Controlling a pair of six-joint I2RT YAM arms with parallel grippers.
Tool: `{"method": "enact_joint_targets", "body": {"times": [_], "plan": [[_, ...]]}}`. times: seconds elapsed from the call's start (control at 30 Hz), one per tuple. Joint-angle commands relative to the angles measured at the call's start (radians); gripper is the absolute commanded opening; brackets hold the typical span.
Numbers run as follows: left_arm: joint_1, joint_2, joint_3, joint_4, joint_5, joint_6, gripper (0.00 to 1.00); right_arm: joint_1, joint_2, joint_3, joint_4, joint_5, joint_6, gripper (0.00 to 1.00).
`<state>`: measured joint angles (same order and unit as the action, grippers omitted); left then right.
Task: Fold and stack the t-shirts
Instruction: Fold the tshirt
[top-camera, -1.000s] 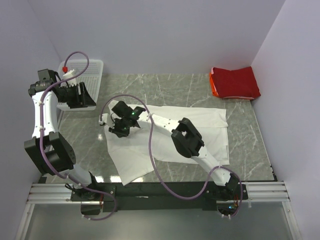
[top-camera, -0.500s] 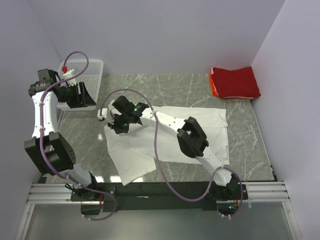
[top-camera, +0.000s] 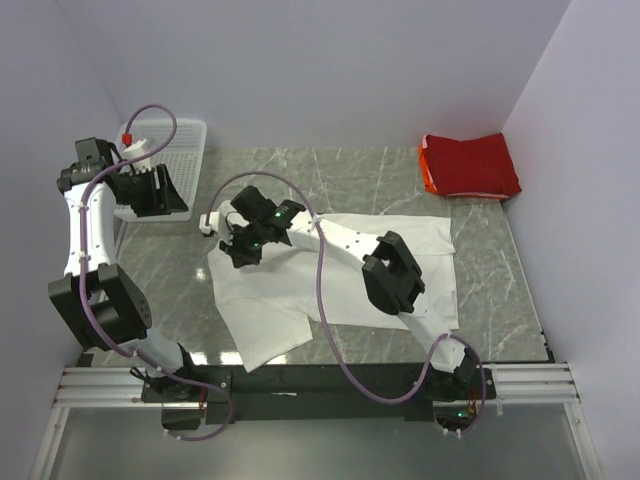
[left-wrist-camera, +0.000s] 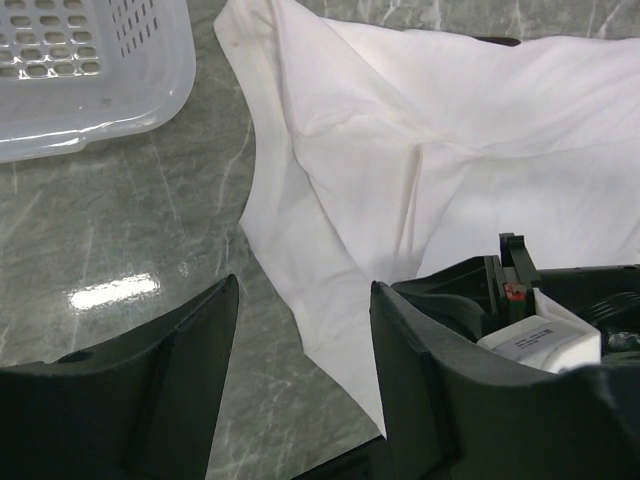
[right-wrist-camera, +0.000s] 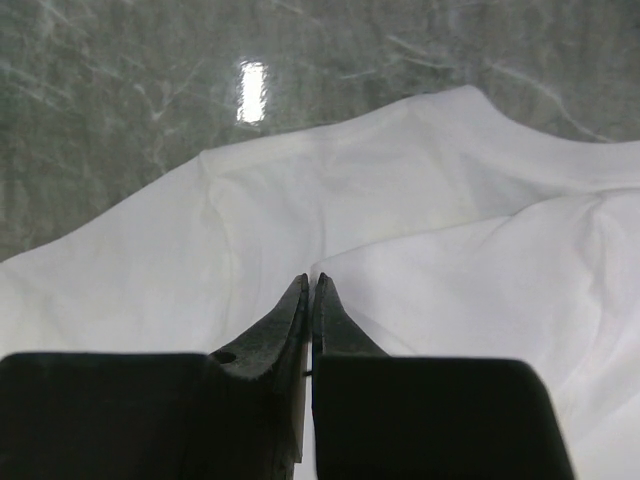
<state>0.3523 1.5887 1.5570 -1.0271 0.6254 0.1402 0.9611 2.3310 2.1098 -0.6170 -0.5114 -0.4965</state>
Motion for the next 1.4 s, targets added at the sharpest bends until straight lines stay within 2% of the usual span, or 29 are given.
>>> {"method": "enact_joint_targets", "body": {"times": [0.0,0.5,0.53,0.57,0.67,0.7,0.77,0.87,0.9,0.97,1.0,1.03,1.1,1.2,1.23,1.37], "plan": [[0.004,0.001,-0.008,0.030,-0.018,-0.002,0.61,-0.004,-0.078,-0.025,-0.016,-0.076,-0.023,0.00],[0.004,0.028,-0.014,0.047,-0.061,-0.010,0.60,-0.005,-0.099,-0.111,0.000,-0.130,-0.011,0.00],[0.001,0.031,-0.015,0.048,-0.059,-0.010,0.60,-0.004,-0.093,-0.103,-0.006,-0.130,-0.011,0.05],[-0.003,0.031,-0.015,0.051,-0.064,-0.011,0.60,-0.004,-0.075,-0.079,-0.013,-0.130,-0.010,0.18],[-0.022,0.039,-0.020,0.064,-0.087,-0.007,0.60,-0.008,-0.074,-0.053,-0.041,-0.122,-0.001,0.47],[-0.032,0.040,-0.021,0.067,-0.096,-0.004,0.59,-0.013,-0.087,-0.063,-0.040,-0.121,0.013,0.53],[-0.068,0.051,-0.026,0.085,-0.119,-0.002,0.59,-0.036,-0.149,-0.109,-0.024,-0.127,0.039,0.57],[-0.134,0.080,-0.026,0.099,-0.127,0.021,0.55,-0.126,-0.244,-0.174,-0.024,-0.151,0.108,0.56],[-0.154,0.089,-0.029,0.101,-0.127,0.027,0.55,-0.192,-0.265,-0.189,-0.027,-0.156,0.127,0.54],[-0.206,0.122,-0.040,0.110,-0.109,0.022,0.53,-0.263,-0.315,-0.230,-0.046,-0.162,0.154,0.46],[-0.222,0.146,-0.046,0.119,-0.096,0.004,0.52,-0.344,-0.334,-0.252,-0.053,-0.156,0.176,0.43],[-0.249,0.155,-0.055,0.128,-0.078,-0.004,0.51,-0.378,-0.378,-0.279,-0.050,-0.151,0.187,0.36],[-0.283,0.183,-0.084,0.156,-0.046,-0.025,0.50,-0.453,-0.421,-0.384,-0.035,-0.135,0.205,0.32],[-0.346,0.221,-0.106,0.186,-0.033,-0.043,0.52,-0.565,-0.456,-0.467,-0.084,-0.044,0.165,0.28],[-0.404,0.234,-0.106,0.203,-0.036,-0.048,0.53,-0.615,-0.460,-0.497,-0.092,0.023,0.161,0.27],[-0.481,0.309,-0.089,0.235,-0.059,-0.056,0.54,-0.740,-0.432,-0.540,-0.134,0.146,0.141,0.25]]}}
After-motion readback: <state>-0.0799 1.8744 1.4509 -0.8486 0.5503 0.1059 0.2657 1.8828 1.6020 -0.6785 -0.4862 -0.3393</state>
